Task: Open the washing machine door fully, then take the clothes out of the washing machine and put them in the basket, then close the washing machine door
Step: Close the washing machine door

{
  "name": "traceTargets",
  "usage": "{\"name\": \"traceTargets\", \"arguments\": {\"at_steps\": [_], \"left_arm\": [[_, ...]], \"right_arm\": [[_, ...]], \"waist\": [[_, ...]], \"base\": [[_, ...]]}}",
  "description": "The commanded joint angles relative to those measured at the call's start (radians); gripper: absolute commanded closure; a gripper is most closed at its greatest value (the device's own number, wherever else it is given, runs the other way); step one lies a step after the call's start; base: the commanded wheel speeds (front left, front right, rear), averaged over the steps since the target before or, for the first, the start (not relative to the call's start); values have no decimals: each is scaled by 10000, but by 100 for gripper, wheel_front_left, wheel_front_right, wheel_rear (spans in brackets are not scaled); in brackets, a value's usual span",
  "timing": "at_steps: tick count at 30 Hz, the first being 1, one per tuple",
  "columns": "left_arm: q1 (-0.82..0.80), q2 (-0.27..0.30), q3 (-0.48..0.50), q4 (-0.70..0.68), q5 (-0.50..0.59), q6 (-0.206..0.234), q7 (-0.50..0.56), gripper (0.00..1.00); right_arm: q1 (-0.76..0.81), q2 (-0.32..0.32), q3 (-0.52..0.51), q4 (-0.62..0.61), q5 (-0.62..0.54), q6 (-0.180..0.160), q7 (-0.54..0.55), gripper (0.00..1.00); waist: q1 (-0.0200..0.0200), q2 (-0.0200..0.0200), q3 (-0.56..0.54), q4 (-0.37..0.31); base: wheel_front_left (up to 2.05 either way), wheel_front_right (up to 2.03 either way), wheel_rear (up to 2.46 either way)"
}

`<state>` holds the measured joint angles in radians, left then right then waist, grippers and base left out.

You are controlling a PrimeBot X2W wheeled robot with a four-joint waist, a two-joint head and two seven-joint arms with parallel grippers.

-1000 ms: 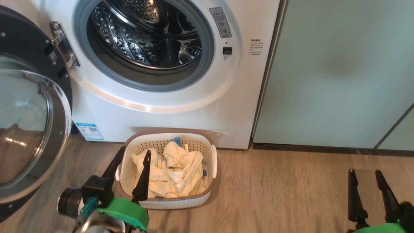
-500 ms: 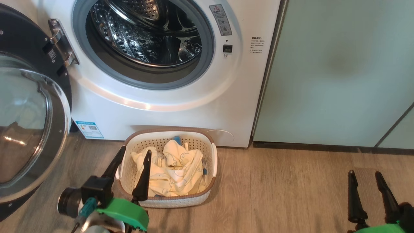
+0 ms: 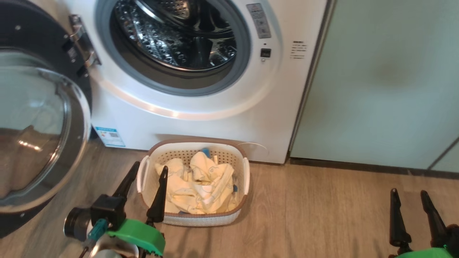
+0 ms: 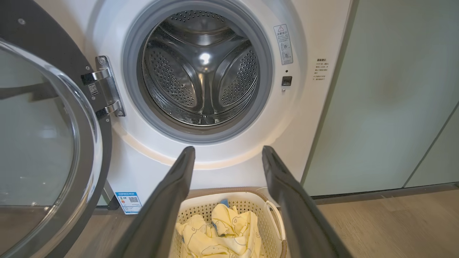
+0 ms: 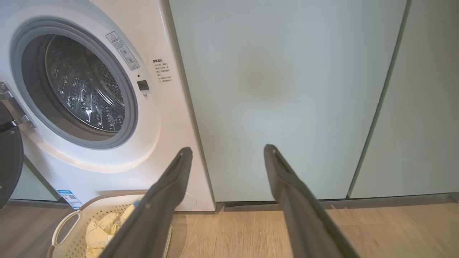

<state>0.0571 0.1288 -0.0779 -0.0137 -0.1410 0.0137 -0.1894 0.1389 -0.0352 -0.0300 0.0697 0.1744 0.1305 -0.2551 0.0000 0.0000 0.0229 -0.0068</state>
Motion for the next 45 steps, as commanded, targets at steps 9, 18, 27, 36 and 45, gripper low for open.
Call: {"name": "traceTargets", "arguments": {"at_steps": [9,18,27,36,45], "left_arm": [[-575,196,168,-304,9,128,-132,0],[-395,270,188,-333,-63,222,-106,0],[-253,324,191,-413,-142,314,-46,0],[-169,375,159,-474,-198,385,-10,0],[-170,383,98,-483,-240,436,-65,0]], "right_arm": [[-252,-150,148,-382,-122,2,-67,0],[-205,-150,231,-306,-90,2,-67,0],[-246,-150,343,-229,-50,2,-67,0],[-242,-150,433,-151,-31,2,-67,0],[-265,-150,491,-135,-58,2,-67,0]], "waist": [[0,0,39,1805],[0,0,-100,3559],[0,0,-189,4554],[0,0,-233,4715],[0,0,-204,4611]], "base": [[0,0,0],[0,0,0],[0,0,0],[0,0,0],[0,0,0]]}}
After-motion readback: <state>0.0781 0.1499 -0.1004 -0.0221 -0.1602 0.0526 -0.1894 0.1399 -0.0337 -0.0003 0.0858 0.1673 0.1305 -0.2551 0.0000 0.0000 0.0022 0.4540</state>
